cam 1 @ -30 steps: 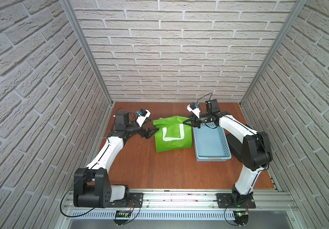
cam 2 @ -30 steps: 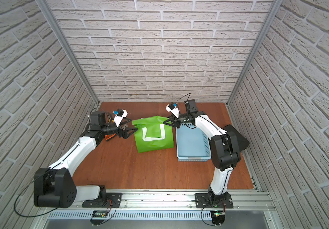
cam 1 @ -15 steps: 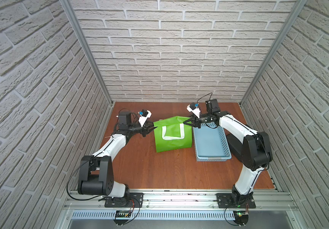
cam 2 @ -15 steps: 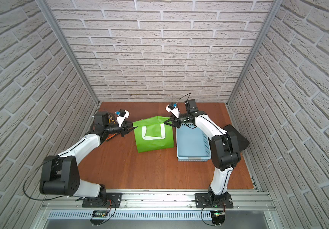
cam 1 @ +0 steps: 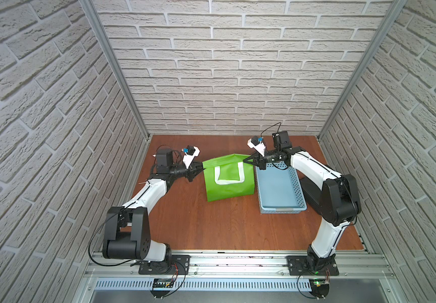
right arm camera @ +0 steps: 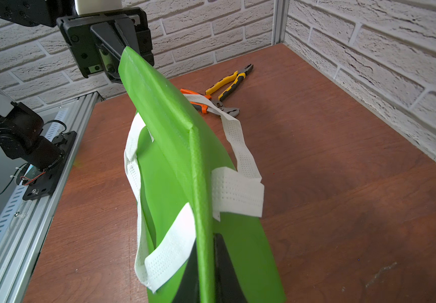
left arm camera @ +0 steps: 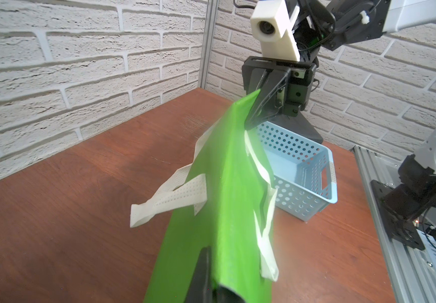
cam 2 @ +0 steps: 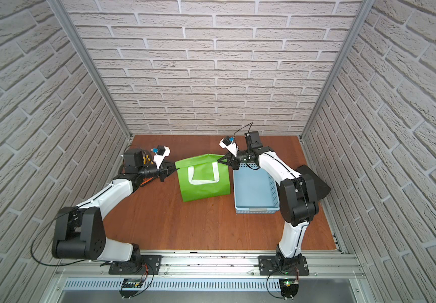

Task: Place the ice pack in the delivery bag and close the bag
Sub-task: Seal the delivery bag at the center of the board.

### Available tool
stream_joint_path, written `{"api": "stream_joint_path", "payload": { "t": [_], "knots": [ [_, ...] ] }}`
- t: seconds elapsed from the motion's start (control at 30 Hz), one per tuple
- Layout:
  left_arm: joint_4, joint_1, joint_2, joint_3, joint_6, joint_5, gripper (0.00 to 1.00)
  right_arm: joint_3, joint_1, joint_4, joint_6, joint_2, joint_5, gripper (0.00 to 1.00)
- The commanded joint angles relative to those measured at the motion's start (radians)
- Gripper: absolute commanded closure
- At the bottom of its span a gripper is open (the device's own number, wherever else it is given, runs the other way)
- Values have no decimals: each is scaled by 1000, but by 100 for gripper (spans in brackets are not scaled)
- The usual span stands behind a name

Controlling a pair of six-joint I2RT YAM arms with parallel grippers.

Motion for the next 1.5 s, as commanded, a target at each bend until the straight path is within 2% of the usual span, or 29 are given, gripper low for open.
{"api": "stream_joint_path", "payload": {
  "t": [0.0,0.03,0.1,0.3,0.4,0.6,0.67,0.9,1.1,1.23,1.33,1.47],
  "knots": [
    [45,16,-34,-11,-6,26,99,1,-16,26,-21,-31,-15,97],
    [33,18,-40,-9,-8,22,90,-2,-16,28,-26,-37,-15,97],
    [12,23,-54,-10,-21,18,78,-10,-17,32,-31,-45,-15,97],
    [-47,65,-156,-41,-112,-29,58,-17,-16,36,-34,-53,-7,97],
    [-128,74,-216,-44,-117,-53,49,-17,-17,41,-34,-51,-6,97],
    [-124,59,-251,-26,-227,-115,13,-10,-16,41,-34,-51,-5,97],
    [-130,41,-222,17,-236,-127,9,-10,-15,39,-34,-52,-5,97],
    [-212,-31,-26,200,-186,-62,11,-12,-14,37,-34,-57,0,97],
    [-302,-48,91,285,-119,2,25,-13,-13,45,-34,-64,6,97],
    [-363,-49,130,314,-47,30,36,-6,-13,29,-71,-65,7,97],
    [-397,-49,144,317,9,44,53,-5,-13,24,-74,-67,9,97],
    [-394,-48,140,295,67,58,71,3,-14,6,-85,-67,13,95]
  ]
}}
